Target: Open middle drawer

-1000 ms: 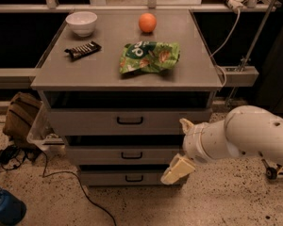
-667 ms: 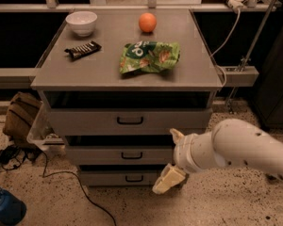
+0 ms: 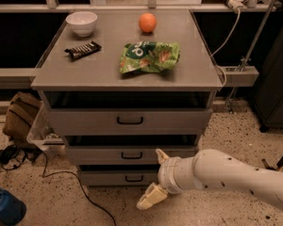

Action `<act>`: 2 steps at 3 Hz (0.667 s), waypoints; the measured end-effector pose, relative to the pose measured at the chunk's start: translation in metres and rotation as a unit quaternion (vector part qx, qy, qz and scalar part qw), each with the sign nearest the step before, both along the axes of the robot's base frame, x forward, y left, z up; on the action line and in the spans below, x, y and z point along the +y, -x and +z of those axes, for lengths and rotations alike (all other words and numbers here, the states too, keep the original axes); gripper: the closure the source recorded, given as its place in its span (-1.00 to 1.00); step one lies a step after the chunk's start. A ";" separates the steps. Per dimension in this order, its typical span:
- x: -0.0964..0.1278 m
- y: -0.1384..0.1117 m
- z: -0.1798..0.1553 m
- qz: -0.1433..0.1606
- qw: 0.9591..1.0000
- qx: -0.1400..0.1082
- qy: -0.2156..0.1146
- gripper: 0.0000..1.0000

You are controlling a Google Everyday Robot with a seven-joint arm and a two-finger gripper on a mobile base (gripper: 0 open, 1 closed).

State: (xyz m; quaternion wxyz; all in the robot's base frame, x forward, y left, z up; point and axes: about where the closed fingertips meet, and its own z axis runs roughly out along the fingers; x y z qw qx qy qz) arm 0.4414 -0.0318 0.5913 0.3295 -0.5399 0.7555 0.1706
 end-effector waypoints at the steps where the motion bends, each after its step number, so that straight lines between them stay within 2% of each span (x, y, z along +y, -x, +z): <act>1: 0.000 0.000 0.000 0.000 1.000 0.000 0.000 -1.00; 2: 0.009 -0.007 -0.021 -0.014 1.000 0.000 -0.006 -1.00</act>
Offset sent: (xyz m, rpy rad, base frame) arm 0.0255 0.0269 -0.0714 0.0403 -0.0022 -0.1011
